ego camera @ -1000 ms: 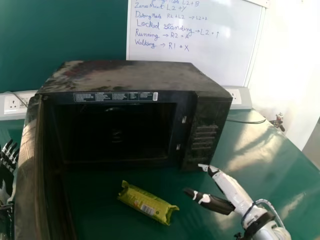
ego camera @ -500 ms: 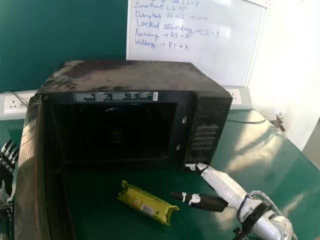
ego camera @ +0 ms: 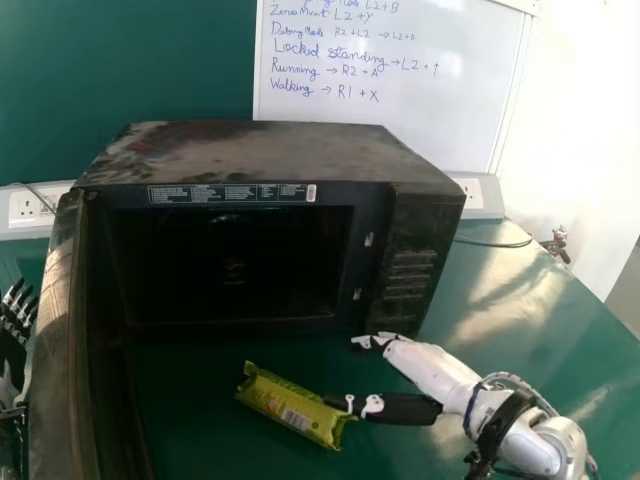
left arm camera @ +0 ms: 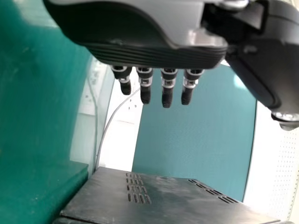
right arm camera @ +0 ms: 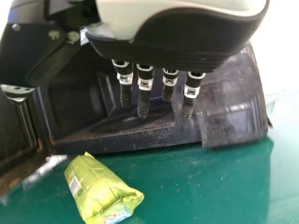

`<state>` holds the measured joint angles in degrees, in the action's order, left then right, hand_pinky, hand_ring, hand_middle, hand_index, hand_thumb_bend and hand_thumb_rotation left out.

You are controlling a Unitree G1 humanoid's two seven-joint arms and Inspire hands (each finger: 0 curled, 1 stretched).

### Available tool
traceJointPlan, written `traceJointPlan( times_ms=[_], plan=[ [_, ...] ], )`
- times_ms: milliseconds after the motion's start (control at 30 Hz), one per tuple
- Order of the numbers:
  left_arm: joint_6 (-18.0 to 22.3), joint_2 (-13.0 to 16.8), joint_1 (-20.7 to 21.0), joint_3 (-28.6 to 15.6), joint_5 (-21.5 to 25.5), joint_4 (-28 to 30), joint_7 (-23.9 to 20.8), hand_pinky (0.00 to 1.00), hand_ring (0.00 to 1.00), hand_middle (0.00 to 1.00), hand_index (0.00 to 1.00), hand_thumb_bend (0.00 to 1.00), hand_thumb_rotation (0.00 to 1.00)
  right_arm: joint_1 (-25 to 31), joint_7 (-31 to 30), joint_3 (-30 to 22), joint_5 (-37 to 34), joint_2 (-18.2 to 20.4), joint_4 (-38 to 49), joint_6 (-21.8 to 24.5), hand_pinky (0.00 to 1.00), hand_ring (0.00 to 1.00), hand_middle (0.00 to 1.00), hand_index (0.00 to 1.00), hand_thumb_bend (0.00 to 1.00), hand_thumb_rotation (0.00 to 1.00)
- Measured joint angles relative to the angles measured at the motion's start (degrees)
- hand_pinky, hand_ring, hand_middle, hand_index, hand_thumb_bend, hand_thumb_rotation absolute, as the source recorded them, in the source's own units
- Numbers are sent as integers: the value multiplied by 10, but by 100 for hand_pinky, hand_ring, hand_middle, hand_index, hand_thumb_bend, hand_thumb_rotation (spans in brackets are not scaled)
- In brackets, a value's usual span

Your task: Put biscuit inside oven

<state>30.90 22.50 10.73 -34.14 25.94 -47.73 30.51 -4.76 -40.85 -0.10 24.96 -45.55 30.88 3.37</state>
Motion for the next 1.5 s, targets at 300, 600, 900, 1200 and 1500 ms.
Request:
traceJointPlan(
  times_ms=[300, 600, 900, 1200, 1500],
  plan=[
    [0, -1, -1, 2, 0, 1, -2, 0, 53, 64, 82, 0, 100, -48, -51, 40, 45, -14, 21, 22, 89, 84, 86, 93, 100, 66],
    [0, -1, 0, 3, 0, 1, 1, 0, 50, 62, 80, 1, 99, -62, -54, 68, 73, -14, 14, 17, 91, 86, 86, 94, 100, 68],
    [-30, -9, -16, -10, 48, 47, 43, 0, 49, 64, 85, 11, 100, -81, -71, 88, 87, -12, 12, 26, 93, 88, 88, 95, 100, 66],
    [-73, 1, -87, -9, 52, 138, 62, 0, 40, 57, 83, 0, 96, -90, -71, 93, 100, -13, -6, 9, 93, 88, 88, 95, 100, 67],
    [-99, 11, -153, -11, 52, 192, 59, 0, 41, 56, 79, 0, 78, -98, -71, 94, 121, -13, -9, -6, 92, 89, 89, 94, 100, 68]
  ],
)
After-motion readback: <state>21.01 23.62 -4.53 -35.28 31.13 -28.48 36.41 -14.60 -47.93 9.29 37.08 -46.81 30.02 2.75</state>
